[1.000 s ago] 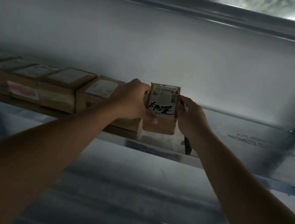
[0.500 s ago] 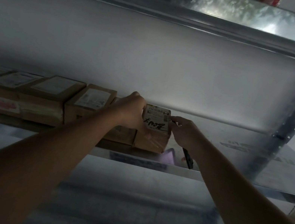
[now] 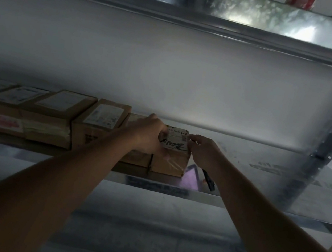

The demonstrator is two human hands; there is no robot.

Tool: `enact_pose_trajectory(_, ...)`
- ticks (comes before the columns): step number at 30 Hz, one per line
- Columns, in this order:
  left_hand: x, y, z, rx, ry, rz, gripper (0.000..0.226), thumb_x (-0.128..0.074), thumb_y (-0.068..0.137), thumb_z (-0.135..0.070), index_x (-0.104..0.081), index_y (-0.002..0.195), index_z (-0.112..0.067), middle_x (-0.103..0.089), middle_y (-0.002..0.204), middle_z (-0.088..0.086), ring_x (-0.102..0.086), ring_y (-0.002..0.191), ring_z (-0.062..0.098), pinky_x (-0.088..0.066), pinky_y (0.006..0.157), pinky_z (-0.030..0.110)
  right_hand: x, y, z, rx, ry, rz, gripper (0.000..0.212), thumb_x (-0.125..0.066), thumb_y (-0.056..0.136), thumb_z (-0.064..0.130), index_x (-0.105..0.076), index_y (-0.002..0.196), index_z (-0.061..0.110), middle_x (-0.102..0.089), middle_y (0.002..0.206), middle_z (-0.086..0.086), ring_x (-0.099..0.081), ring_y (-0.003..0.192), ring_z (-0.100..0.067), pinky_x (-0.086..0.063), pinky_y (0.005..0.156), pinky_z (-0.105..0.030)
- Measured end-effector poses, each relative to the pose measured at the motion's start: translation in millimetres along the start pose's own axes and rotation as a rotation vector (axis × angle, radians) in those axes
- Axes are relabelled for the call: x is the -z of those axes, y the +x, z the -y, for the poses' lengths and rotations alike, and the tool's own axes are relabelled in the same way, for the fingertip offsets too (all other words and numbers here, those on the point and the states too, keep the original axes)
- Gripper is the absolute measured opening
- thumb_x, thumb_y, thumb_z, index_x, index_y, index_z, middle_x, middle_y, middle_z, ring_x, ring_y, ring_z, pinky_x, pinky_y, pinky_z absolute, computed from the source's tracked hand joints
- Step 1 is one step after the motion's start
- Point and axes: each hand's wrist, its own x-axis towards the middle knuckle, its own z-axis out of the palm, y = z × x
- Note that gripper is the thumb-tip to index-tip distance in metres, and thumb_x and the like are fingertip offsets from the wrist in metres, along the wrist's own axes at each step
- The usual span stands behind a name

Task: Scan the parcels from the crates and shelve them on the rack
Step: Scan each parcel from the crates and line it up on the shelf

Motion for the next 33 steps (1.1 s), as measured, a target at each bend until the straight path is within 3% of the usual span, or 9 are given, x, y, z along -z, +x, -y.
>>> enact_pose_trajectory(5, 3.2, -0.8, 1.4, 0.005, 0.050, 0.041, 0.092, -0.094, 0.069, -0.057, -0.060, 0.149, -0.024, -0.046, 0.146, 0.004, -0.054, 0.131, 0.028, -0.051, 0.107, 0.049, -3.5, -5.8, -4.4, 0.063, -0.023, -0.045, 0.038, -0.043, 0.111, 0.035, -0.062, 0.143, 0.036, -0.072, 0.117, -0.003, -0.067, 0.098, -0.028, -0.057, 0.079, -0.041)
enact_pose_trajectory(8, 6.1, -2.8, 0.0, -0.010, 0.044, 0.058, 0.089, -0.095, 0.068, -0.057, -0.064, 0.145, -0.024, -0.053, 0.138, 0.002, -0.058, 0.123, 0.023, -0.054, 0.100, 0.043, -2.0, -12.5, -7.6, 0.086, -0.084, -0.098, 0.043, -0.037, 0.113, 0.033, -0.052, 0.153, 0.040, -0.074, 0.121, -0.005, -0.059, 0.099, -0.029, -0.051, 0.081, -0.045)
enact_pose_trajectory(12, 5.5, -5.3, -16.1, -0.062, -0.108, 0.005, 0.047, -0.087, 0.082, -0.039, -0.076, 0.125, -0.022, -0.074, 0.112, -0.003, -0.069, 0.094, 0.013, -0.059, 0.078, 0.033, 10.8, -35.1, -10.0, 0.115, -0.192, -0.186, 0.048, -0.036, 0.115, 0.030, -0.038, 0.161, 0.041, -0.071, 0.113, -0.011, -0.065, 0.106, -0.038, -0.052, 0.083, -0.044)
enact_pose_trajectory(14, 1.3, -4.7, -30.5, -0.097, -0.162, -0.070, 0.031, -0.076, 0.090, -0.029, -0.078, 0.118, -0.019, -0.075, 0.109, 0.001, -0.070, 0.095, 0.017, -0.056, 0.074, 0.030, 22.6, -51.5, -11.9, 0.124, -0.244, -0.220, 0.049, -0.038, 0.114, 0.031, -0.036, 0.162, 0.040, -0.068, 0.113, -0.013, -0.063, 0.106, -0.038, -0.050, 0.089, -0.044)
enact_pose_trajectory(18, -20.9, 1.0, -63.4, -0.203, -0.127, -0.137, 0.056, -0.070, 0.097, -0.029, -0.060, 0.149, -0.011, -0.056, 0.152, 0.009, -0.057, 0.133, 0.028, -0.049, 0.107, 0.037, 46.8, -82.8, -30.5, 0.078, -0.384, -0.308, 0.049, -0.040, 0.111, 0.036, -0.039, 0.160, 0.040, -0.065, 0.129, -0.018, -0.060, 0.109, -0.036, -0.046, 0.095, -0.044)
enact_pose_trajectory(20, -34.1, 2.9, -84.0, -0.272, -0.106, -0.109, 0.059, -0.066, 0.101, -0.032, -0.054, 0.154, -0.011, -0.050, 0.158, 0.010, -0.052, 0.140, 0.029, -0.045, 0.115, 0.042, 58.6, -97.1, -49.5, 0.034, -0.454, -0.353, 0.049, -0.036, 0.109, 0.042, -0.037, 0.157, 0.044, -0.066, 0.130, -0.017, -0.061, 0.109, -0.038, -0.045, 0.093, -0.046)
enact_pose_trajectory(24, -55.9, -4.2, -132.0, -0.394, -0.042, -0.039, 0.061, -0.056, 0.105, -0.044, -0.046, 0.159, -0.017, -0.043, 0.164, 0.007, -0.046, 0.147, 0.033, -0.040, 0.120, 0.048, 87.2, -136.3, -86.0, -0.069, -0.481, -0.408, 0.053, -0.028, 0.101, 0.051, -0.030, 0.154, 0.051, -0.067, 0.139, -0.009, -0.063, 0.112, -0.041, -0.051, 0.096, -0.053)
enact_pose_trajectory(28, -73.6, -20.7, -189.1, -0.523, 0.023, -0.005, 0.062, -0.049, 0.109, -0.046, -0.038, 0.164, -0.019, -0.038, 0.169, 0.006, -0.042, 0.151, 0.031, -0.032, 0.125, 0.047, 118.5, -185.5, -121.0, -0.124, -0.530, -0.487, 0.046, -0.038, 0.109, 0.043, -0.037, 0.155, 0.046, -0.070, 0.134, -0.012, -0.066, 0.104, -0.040, -0.053, 0.092, -0.051)
enact_pose_trajectory(33, -96.7, -45.3, -268.3, -0.631, 0.043, 0.063, 0.069, -0.036, 0.105, -0.064, -0.053, 0.153, -0.017, -0.048, 0.162, 0.008, -0.048, 0.145, 0.031, -0.039, 0.119, 0.046, 158.2, -252.0, -164.3, -0.204, -0.508, -0.564, 0.049, -0.035, 0.105, 0.048, -0.041, 0.153, 0.048, -0.070, 0.136, -0.011, -0.067, 0.111, -0.043, -0.056, 0.095, -0.053)
